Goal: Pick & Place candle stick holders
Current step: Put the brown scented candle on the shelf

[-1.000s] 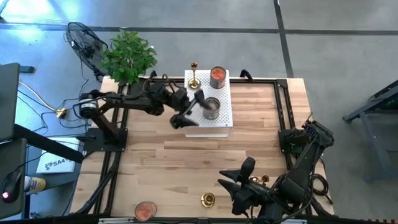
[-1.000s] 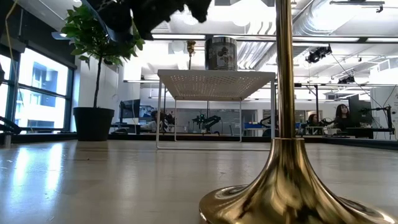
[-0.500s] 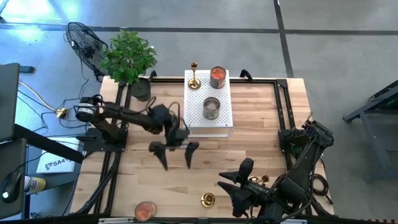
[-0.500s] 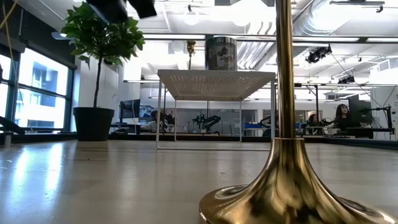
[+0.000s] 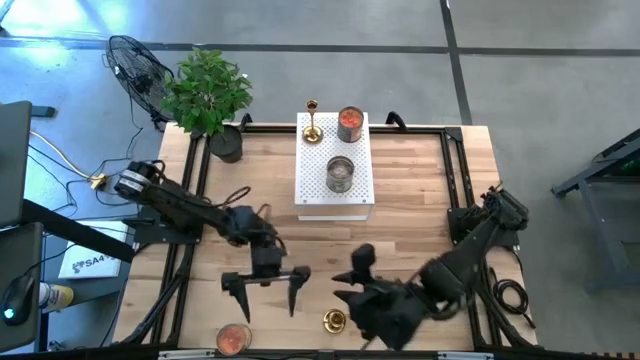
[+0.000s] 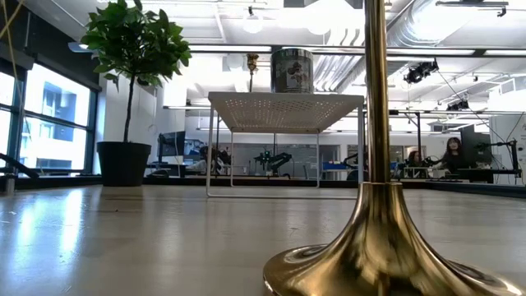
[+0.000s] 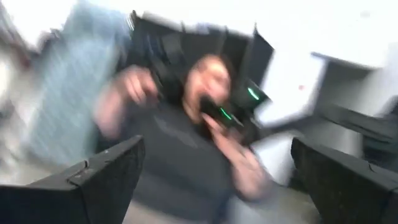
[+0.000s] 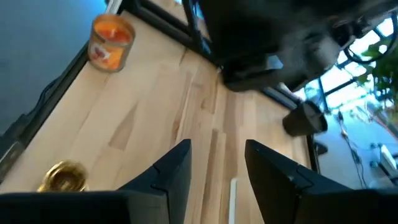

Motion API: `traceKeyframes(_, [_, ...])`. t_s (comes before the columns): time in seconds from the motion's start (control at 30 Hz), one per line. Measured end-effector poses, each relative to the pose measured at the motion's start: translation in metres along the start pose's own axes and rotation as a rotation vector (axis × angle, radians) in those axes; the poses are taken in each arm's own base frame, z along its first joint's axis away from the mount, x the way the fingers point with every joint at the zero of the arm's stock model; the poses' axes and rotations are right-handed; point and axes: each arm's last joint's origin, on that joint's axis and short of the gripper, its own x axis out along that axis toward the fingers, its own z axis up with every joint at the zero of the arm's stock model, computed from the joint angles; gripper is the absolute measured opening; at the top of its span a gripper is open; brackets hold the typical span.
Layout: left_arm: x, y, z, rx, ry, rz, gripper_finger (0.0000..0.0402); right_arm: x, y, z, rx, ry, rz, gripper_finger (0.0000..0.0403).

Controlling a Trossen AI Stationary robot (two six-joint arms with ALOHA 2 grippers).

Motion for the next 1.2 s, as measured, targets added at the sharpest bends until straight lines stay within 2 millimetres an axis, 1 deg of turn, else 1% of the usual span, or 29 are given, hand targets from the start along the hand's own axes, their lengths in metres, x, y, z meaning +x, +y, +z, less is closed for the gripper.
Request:
traceKeyframes(0.07, [0.006, -0.008, 0.011, 0.108, -0.091, 0.039, 0.0397, 0.010, -0.012, 0.004, -0.007, -0.023, 0.000, 0.0145])
traceKeyframes(0.17, [0.013, -0.023, 0.023, 0.188, -0.168, 0.039, 0.0397, 0.024, -0.029, 0.007, -0.002, -0.046, -0.007, 0.0145])
traceKeyframes(0.23, [0.019, -0.038, 0.030, 0.219, -0.188, 0.014, 0.0397, 0.032, -0.041, 0.006, -0.011, -0.030, -0.029, 0.0145])
traceKeyframes(0.33, [0.028, -0.067, 0.041, 0.354, -0.227, -0.052, 0.0397, 0.044, -0.057, -0.001, -0.001, 0.028, -0.051, 0.0145])
traceKeyframes(0.43, [0.039, -0.097, 0.046, 0.559, -0.264, -0.135, 0.0397, 0.057, -0.074, -0.010, 0.068, 0.088, -0.017, 0.0145])
traceKeyframes(0.5, [0.046, -0.113, 0.046, 0.641, -0.269, -0.170, 0.0397, 0.068, -0.085, -0.015, 0.114, 0.109, 0.025, 0.0145])
traceKeyframes(0.57, [0.051, -0.122, 0.046, 0.685, -0.273, -0.140, 0.0397, 0.080, -0.092, -0.019, 0.135, 0.129, 0.061, 0.0145])
traceKeyframes(0.7, [0.053, -0.128, 0.046, 0.690, -0.244, 0.059, 0.0397, 0.110, -0.104, -0.030, 0.148, 0.168, 0.122, 0.0145])
traceKeyframes(0.83, [0.046, -0.127, 0.054, 0.697, -0.215, 0.397, 0.0397, 0.142, -0.116, -0.043, 0.184, 0.196, 0.152, 0.0145])
traceKeyframes(0.93, [0.036, -0.131, 0.061, 0.668, -0.195, 0.712, 0.0397, 0.161, -0.125, -0.051, 0.219, 0.214, 0.086, 0.0145])
traceKeyframes(1.0, [0.029, -0.137, 0.066, 0.673, -0.182, 0.946, 0.0397, 0.168, -0.131, -0.055, 0.249, 0.233, 0.003, 0.0145])
traceKeyframes(1.1, [0.022, -0.150, 0.068, 0.695, -0.112, 1.259, 0.0397, 0.176, -0.136, -0.060, 0.281, 0.262, -0.089, 0.0145])
traceKeyframes(1.2, [0.018, -0.165, 0.068, 0.689, -0.032, 1.477, 0.0397, 0.186, -0.136, -0.067, 0.301, 0.291, -0.138, 0.0145])
